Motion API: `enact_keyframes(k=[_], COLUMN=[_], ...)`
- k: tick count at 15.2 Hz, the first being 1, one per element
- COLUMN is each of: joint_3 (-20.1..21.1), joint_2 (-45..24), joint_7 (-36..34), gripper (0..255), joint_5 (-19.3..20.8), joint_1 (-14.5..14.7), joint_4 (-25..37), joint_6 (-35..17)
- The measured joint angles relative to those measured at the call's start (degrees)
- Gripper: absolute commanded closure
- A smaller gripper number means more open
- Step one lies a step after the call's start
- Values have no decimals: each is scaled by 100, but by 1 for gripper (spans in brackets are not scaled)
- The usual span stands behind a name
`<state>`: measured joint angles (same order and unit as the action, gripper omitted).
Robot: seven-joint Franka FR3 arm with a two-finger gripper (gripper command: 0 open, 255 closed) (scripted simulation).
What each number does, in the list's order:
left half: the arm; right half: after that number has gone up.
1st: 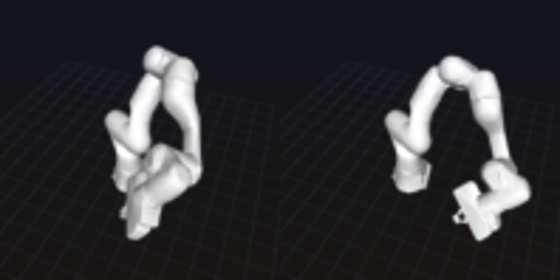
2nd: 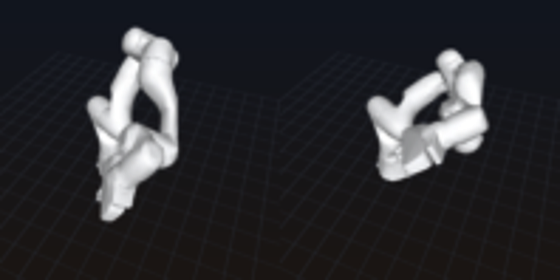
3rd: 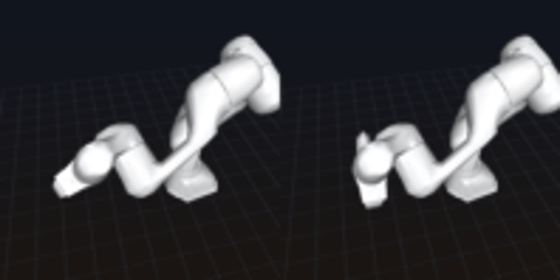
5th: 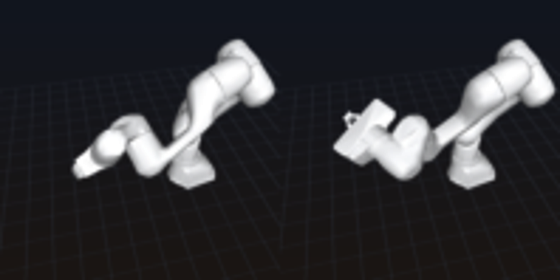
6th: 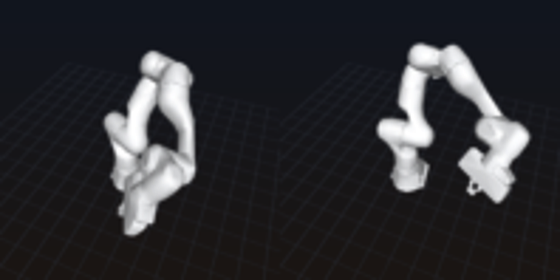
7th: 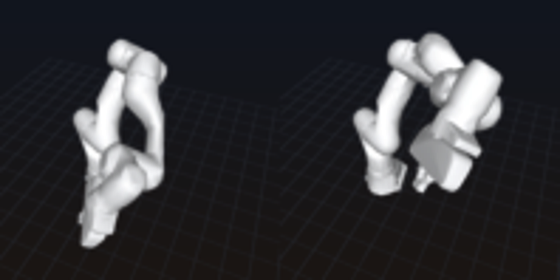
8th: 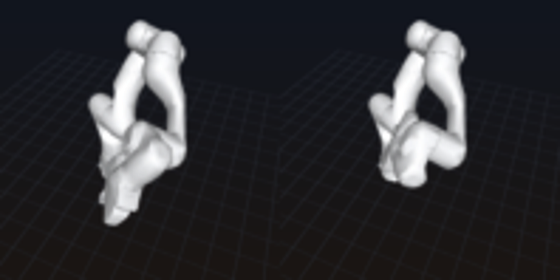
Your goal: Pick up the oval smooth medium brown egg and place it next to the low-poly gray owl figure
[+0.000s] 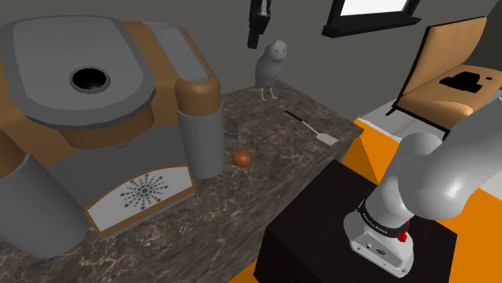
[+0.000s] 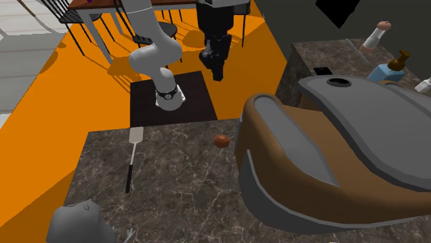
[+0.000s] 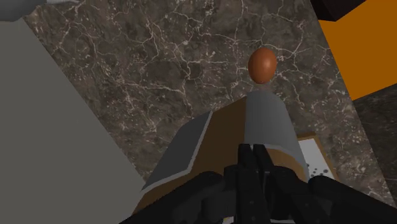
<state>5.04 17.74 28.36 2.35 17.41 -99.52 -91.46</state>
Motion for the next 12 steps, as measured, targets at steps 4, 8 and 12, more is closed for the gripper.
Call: enact_keyframes(k=[4, 8, 12], joint_3=[-111, -101, -48], joint_2=[-43, 30, -36], joint_7=[146, 27, -154], gripper=[0, 0, 0], joint_5=[2, -58, -120], joint_1=[-54, -47, -23], joint_4=[-69, -769, -1452], joint_6=[-101, -599, -1204])
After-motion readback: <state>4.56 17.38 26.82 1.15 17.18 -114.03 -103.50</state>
